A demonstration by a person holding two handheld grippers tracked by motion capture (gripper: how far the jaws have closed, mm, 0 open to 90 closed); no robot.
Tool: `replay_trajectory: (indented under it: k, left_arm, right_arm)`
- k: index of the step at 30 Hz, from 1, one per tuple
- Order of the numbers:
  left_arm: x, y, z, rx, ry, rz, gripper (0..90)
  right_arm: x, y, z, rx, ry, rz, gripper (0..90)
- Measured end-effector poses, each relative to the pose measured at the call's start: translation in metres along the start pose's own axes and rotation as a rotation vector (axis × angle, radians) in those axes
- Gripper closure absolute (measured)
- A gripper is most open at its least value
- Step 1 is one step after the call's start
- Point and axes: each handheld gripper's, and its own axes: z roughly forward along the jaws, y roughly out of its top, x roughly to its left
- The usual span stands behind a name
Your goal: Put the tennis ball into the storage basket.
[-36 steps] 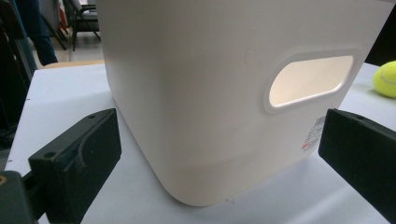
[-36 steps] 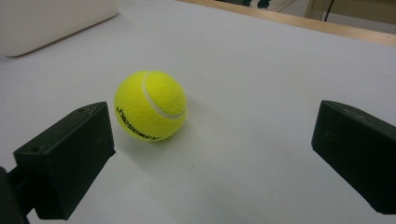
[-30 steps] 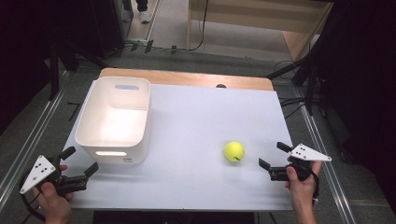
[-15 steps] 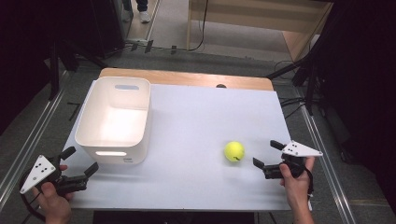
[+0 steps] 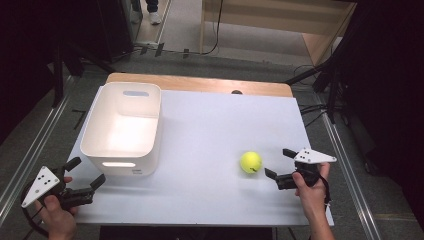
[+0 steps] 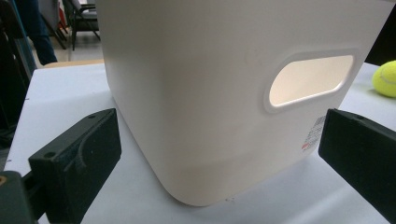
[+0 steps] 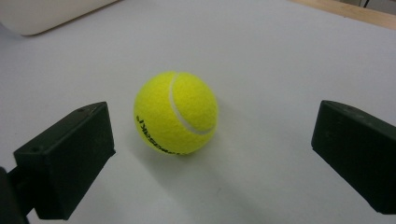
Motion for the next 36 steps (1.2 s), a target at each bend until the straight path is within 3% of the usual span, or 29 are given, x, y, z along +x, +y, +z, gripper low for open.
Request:
replay_trajectory:
  k: [36]
  left_arm:
    - [0.0,0.0,0.0,-0.006,-0.002,-0.007,0.0]
  right_arm:
    - [0.012,0.013,0.032,0.158,0.076,-0.051,0.0]
